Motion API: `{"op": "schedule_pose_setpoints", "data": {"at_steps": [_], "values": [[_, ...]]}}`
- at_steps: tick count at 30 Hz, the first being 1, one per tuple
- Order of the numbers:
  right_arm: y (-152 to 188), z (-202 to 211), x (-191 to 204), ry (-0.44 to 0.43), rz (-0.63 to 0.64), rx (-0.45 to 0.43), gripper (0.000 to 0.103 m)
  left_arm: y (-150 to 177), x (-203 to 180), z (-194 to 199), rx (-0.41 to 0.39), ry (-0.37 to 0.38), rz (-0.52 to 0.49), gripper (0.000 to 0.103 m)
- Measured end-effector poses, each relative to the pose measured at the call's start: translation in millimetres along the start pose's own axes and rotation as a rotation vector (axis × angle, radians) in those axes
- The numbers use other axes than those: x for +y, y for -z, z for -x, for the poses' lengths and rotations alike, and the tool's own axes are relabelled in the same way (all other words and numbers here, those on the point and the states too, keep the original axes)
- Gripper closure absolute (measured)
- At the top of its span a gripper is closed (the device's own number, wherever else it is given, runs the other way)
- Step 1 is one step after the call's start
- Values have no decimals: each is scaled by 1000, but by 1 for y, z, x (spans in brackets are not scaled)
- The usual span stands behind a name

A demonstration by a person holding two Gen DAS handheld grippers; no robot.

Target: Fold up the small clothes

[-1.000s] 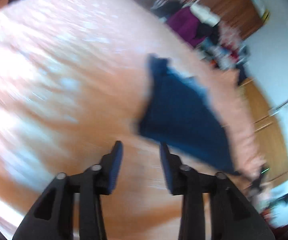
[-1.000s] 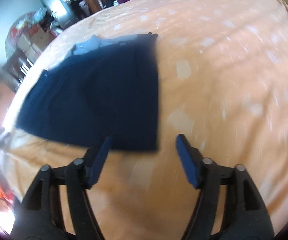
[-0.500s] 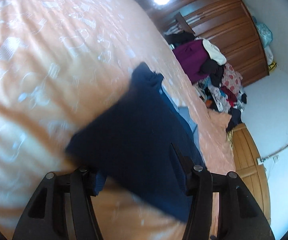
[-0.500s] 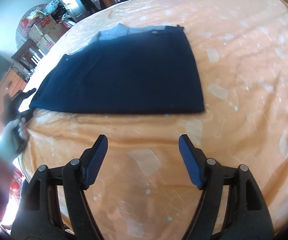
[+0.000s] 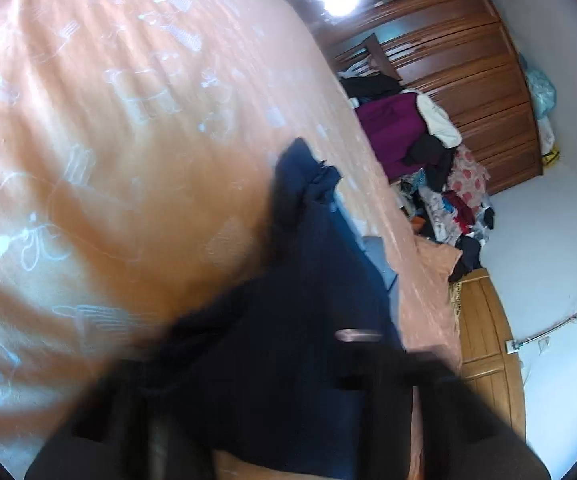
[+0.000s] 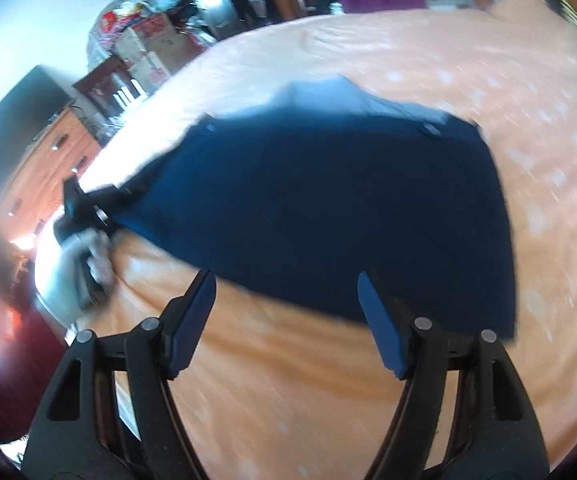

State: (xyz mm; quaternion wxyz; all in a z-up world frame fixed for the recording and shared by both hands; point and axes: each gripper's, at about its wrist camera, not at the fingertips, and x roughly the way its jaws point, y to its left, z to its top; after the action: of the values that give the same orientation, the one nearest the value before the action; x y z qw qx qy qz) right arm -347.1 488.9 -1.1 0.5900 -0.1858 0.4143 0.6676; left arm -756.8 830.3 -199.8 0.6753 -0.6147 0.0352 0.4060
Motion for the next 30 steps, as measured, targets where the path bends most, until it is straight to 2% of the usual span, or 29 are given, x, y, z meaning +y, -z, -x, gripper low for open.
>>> {"op": "schedule_pose_setpoints", "data": {"at_steps": [1, 3, 6, 8, 10, 11, 14, 16, 19, 20, 21, 22, 23, 24, 27, 30], "values": [[-13, -6, 7, -9, 11, -8, 30, 2, -4, 2, -14, -3, -28, 99], [-50, -25, 28, -26, 54, -25, 28, 7, -24, 4, -41, -36, -148, 100], [-112, -70, 66, -109, 103, -16, 20, 25, -63, 3, -66, -103, -362, 100], [-148, -112, 90, -176, 124, 46, 17, 35, -79, 4, -77, -137, -456, 100], [-176, -158, 116, -204, 140, 108, 16, 43, -92, 4, -81, -156, -530, 100], [-183, -177, 124, -235, 134, 153, 16, 46, -96, 4, -80, -165, -557, 100], [-191, -232, 153, -247, 141, 273, 16, 57, -105, 0, -70, -200, -638, 100], [-187, -260, 163, -215, 149, 343, 16, 62, -109, -2, -67, -216, -675, 100], [-180, -284, 167, -196, 152, 395, 18, 69, -115, -7, -60, -235, -737, 100], [-177, -289, 165, -209, 143, 402, 27, 73, -120, -12, -55, -241, -758, 99], [-174, -290, 160, -217, 135, 388, 43, 76, -123, -15, -51, -246, -785, 99], [-172, -289, 155, -215, 131, 366, 54, 77, -126, -18, -48, -247, -803, 99], [-171, -284, 144, -231, 109, 327, 79, 79, -129, -20, -47, -249, -822, 98], [-171, -273, 132, -273, 69, 286, 88, 82, -134, -20, -50, -249, -844, 98], [-167, -213, 104, -294, 41, 121, 95, 94, -158, -17, -45, -191, -917, 97], [-162, -147, 54, -297, -15, 9, 96, 122, -204, -17, -11, -69, -1011, 94]]}}
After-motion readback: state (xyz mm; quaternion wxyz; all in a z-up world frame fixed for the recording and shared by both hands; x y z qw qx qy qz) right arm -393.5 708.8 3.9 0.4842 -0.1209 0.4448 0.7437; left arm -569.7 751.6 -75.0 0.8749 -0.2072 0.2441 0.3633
